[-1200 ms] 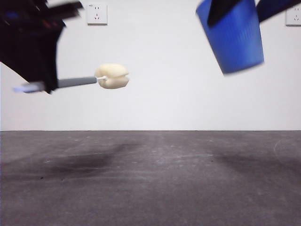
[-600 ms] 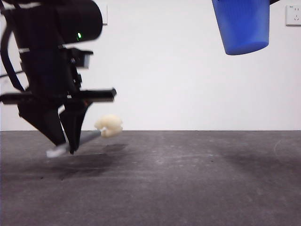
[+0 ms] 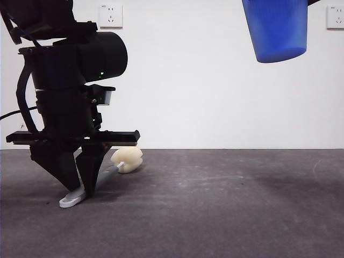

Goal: Pick up the cup brush,pick up the cup,insert the brush into the cup,clean the cup,put the cup brush back,put the cup back to the fixed position on the table

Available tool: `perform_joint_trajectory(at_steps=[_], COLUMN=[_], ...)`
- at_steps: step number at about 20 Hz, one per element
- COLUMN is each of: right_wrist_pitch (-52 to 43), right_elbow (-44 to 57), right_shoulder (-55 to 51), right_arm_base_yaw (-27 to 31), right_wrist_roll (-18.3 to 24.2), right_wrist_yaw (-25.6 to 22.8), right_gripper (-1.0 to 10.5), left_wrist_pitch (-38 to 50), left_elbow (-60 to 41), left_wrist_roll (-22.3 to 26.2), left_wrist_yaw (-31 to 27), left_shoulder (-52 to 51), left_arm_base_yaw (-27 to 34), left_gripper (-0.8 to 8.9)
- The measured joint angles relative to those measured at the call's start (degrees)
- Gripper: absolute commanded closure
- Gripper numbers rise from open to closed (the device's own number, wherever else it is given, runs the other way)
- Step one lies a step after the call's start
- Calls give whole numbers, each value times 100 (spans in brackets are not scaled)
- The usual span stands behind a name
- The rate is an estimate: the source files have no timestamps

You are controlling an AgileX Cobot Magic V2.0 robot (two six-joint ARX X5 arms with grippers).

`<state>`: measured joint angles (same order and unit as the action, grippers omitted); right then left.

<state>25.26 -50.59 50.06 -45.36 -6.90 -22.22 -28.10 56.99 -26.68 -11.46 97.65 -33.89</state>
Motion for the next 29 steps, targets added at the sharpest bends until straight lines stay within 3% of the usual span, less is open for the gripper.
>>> perform_joint_trajectory(at_steps=[2, 4, 5, 12, 15, 21, 29], right_wrist_pitch=[0, -20, -42, -866, -2015, -4540, -6387], right_elbow=[0, 0, 0, 0, 190, 1735, 2022], right_shoulder=[7, 61, 142, 1327, 1853, 2549, 3729], right_arm_base_yaw=[0, 0, 0, 2, 87, 361, 1471], right_wrist_roll=[-24, -68, -98, -151, -90, -81, -59], right_wrist_yaw=[2, 162, 262, 426, 581, 874, 1412], right_gripper=[963, 963, 963, 964, 964, 963, 963], left_wrist_pitch=[9, 7, 7, -63, -236, -914, -1878], left_elbow=[0, 0, 0, -2, -2, 0, -2], left_wrist_roll=[0, -9, -26, 11, 297, 763, 822], left_wrist_yaw=[0, 72, 197, 442, 516, 605, 608], left_shoulder=[0, 0, 0, -341, -1126, -3307, -5080], left_arm_base_yaw=[-2, -2, -2, -4, -4, -4, -4], left_gripper=[764, 484, 427, 430, 431, 431, 431])
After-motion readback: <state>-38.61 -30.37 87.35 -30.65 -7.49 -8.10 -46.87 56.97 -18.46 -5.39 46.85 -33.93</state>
